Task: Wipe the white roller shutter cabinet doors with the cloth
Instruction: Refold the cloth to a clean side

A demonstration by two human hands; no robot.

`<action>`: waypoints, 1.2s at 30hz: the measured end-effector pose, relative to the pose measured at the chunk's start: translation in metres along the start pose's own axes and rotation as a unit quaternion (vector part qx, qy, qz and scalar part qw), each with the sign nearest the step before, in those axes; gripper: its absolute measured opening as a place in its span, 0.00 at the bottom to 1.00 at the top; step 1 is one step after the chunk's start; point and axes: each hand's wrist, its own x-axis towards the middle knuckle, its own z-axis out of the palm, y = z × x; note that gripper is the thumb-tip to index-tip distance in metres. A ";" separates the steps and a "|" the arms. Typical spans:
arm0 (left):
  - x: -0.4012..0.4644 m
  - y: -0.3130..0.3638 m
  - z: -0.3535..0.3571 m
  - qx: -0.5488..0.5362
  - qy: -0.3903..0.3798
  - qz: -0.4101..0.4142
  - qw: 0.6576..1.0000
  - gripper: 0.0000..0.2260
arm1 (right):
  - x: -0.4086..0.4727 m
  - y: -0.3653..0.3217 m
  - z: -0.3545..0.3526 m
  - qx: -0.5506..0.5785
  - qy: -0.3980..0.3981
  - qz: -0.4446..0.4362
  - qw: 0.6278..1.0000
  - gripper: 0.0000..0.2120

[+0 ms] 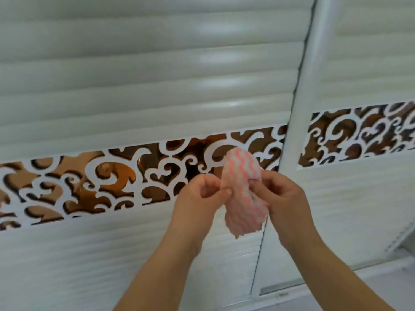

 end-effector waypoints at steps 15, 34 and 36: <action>-0.101 0.047 0.027 -0.101 0.045 0.027 0.993 0.06 | -0.075 -0.078 -0.079 0.072 -0.012 0.063 0.995 0.07; -0.091 0.135 0.207 -0.212 0.031 0.088 0.973 0.10 | -0.035 -0.121 -0.265 -0.136 -0.168 -0.013 0.976 0.07; -0.083 0.135 0.238 -0.165 0.033 0.085 0.982 0.10 | -0.018 -0.116 -0.292 -0.135 -0.122 -0.001 0.983 0.14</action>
